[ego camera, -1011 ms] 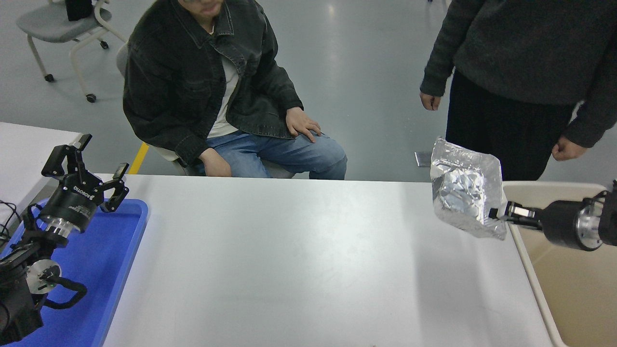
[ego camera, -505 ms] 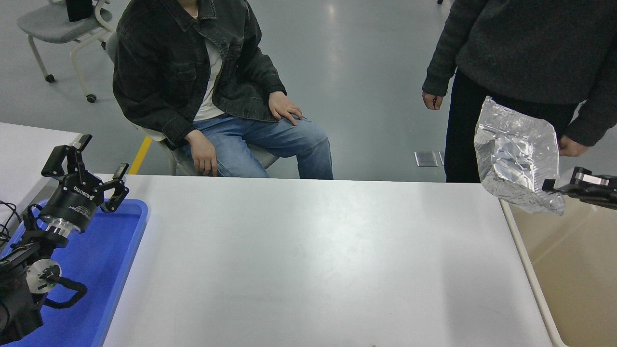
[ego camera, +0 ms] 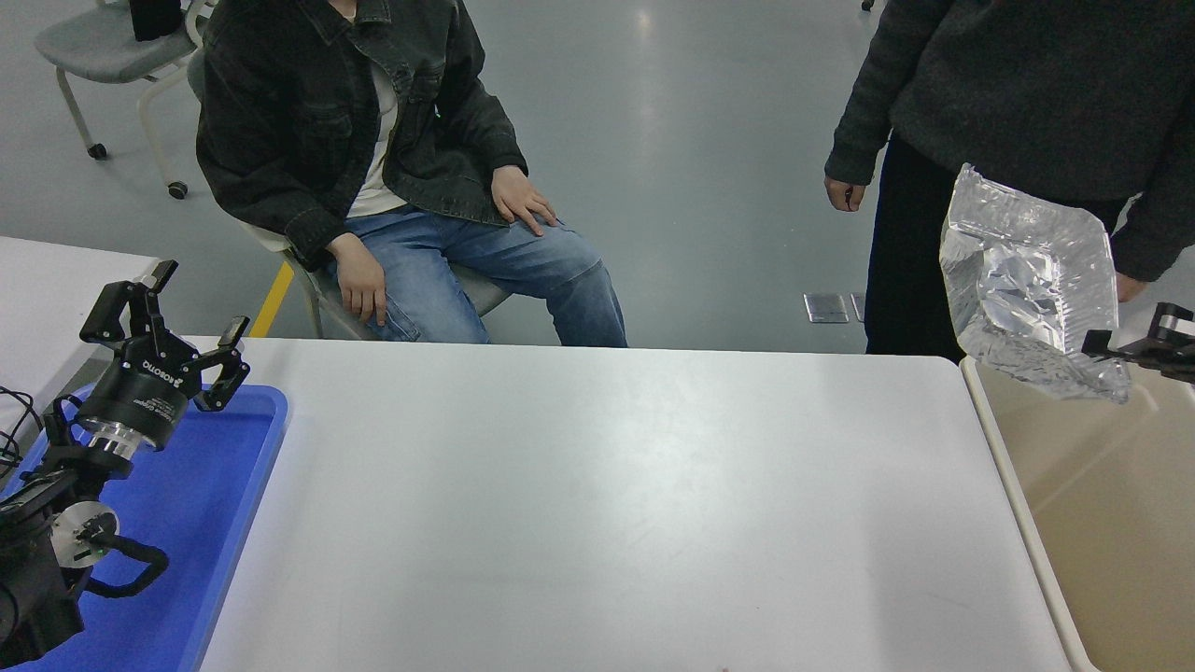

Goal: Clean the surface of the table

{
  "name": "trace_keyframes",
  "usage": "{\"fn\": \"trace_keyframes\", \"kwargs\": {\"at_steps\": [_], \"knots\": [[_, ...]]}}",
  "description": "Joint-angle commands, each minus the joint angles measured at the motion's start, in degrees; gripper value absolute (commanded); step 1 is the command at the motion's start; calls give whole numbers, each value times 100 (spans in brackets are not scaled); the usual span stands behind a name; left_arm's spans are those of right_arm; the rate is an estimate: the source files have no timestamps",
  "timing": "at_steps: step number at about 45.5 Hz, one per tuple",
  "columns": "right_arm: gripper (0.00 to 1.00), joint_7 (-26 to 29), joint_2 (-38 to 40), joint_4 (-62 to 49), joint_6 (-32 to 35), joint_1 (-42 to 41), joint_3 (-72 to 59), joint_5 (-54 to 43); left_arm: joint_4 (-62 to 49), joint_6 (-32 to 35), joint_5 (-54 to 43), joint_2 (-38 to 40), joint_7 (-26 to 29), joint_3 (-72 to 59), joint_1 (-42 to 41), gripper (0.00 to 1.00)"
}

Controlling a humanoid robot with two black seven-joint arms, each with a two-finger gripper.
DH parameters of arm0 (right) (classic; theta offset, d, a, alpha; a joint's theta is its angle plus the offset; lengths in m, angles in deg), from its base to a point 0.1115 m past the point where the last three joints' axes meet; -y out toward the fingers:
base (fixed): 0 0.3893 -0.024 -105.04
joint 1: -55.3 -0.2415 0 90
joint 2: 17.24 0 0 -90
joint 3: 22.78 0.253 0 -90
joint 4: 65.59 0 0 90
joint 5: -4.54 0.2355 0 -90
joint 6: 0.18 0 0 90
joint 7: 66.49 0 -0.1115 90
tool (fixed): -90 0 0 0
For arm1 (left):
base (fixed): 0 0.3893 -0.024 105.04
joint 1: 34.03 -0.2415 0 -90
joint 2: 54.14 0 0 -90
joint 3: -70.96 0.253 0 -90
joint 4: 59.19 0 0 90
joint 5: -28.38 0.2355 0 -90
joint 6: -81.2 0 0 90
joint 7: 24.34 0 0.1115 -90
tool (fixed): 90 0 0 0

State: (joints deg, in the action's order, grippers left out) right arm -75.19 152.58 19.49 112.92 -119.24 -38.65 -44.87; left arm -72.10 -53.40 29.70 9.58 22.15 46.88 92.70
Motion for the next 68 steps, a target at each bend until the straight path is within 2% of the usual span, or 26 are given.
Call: {"fn": "trace_keyframes", "kwargs": {"at_steps": [1, 11, 25, 36, 49, 62, 68], "knots": [[0, 17, -20, -114, -34, 17, -13, -17, -1, -4, 0, 0, 0, 0, 0, 100], [0, 26, -117, -905, -184, 192, -92, -17, -1, -4, 0, 0, 0, 0, 0, 100], [0, 17, -995, -2724, -895, 1044, -83, 98, -1, 4, 0, 8, 0, 0, 0, 100], [0, 17, -1997, -4332, -1546, 2116, -92, 827, -1, 4, 0, 0, 0, 0, 0, 100], [0, 26, -3113, -5730, -2319, 3145, -92, 1547, -1, 4, 0, 0, 0, 0, 0, 100], [0, 44, -4853, -7891, -2618, 4086, -4, 1996, 8, 4, 0, 0, 0, 0, 0, 100], [0, 61, -5425, -8341, -2855, 4376, -4, 2207, -1, 4, 0, 0, 0, 0, 0, 100]]}}
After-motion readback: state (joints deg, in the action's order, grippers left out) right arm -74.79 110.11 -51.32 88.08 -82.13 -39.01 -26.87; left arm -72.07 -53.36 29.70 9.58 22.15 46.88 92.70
